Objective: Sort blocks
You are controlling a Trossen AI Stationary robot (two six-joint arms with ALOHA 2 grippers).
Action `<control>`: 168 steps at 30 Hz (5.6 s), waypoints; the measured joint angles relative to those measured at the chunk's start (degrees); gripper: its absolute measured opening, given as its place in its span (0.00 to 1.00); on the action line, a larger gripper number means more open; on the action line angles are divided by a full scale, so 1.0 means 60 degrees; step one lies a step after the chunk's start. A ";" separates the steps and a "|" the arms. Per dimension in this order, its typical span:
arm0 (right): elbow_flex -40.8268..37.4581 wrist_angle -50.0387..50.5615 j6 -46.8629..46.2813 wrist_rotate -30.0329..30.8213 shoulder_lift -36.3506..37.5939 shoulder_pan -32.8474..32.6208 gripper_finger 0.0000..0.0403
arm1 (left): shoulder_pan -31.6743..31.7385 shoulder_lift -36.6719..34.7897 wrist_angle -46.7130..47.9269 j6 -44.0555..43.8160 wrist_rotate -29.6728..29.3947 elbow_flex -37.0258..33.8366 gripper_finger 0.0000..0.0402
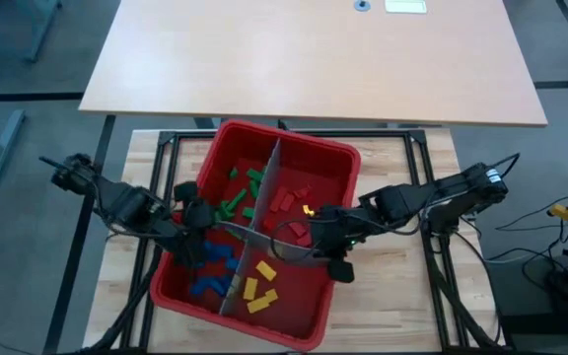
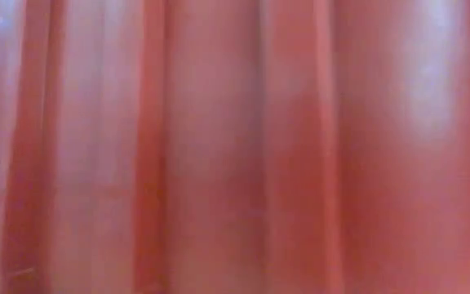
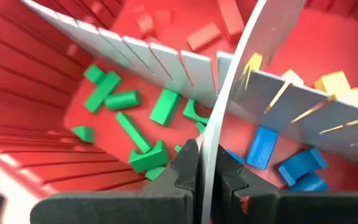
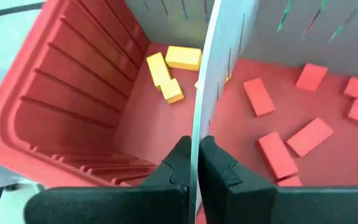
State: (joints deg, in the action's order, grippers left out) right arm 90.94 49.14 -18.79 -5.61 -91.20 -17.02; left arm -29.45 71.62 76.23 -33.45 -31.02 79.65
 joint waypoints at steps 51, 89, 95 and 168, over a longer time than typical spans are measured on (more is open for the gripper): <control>0.6713 0.6922 -0.0232 0.6559 0.1507 0.0772 0.00 | 0.1107 0.4951 -0.1041 0.6390 -0.0901 0.8468 0.00; 0.6726 0.6829 -0.0473 1.1194 0.2991 0.0794 0.51 | 0.1831 0.4609 -0.3012 0.7661 0.0556 0.8599 0.00; 0.6724 0.6825 -0.0234 1.1867 0.3158 0.0790 0.52 | 0.2006 0.4839 -0.3557 0.7684 0.1193 0.8599 0.00; 0.6721 0.6765 -0.0520 1.2462 0.3755 0.0783 0.57 | 0.2888 0.7477 -0.8592 0.6235 0.6008 0.8512 0.00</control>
State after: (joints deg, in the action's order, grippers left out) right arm 131.26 89.73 -21.91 69.17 -68.67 -12.32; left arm -12.12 116.48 24.68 3.96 5.03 130.72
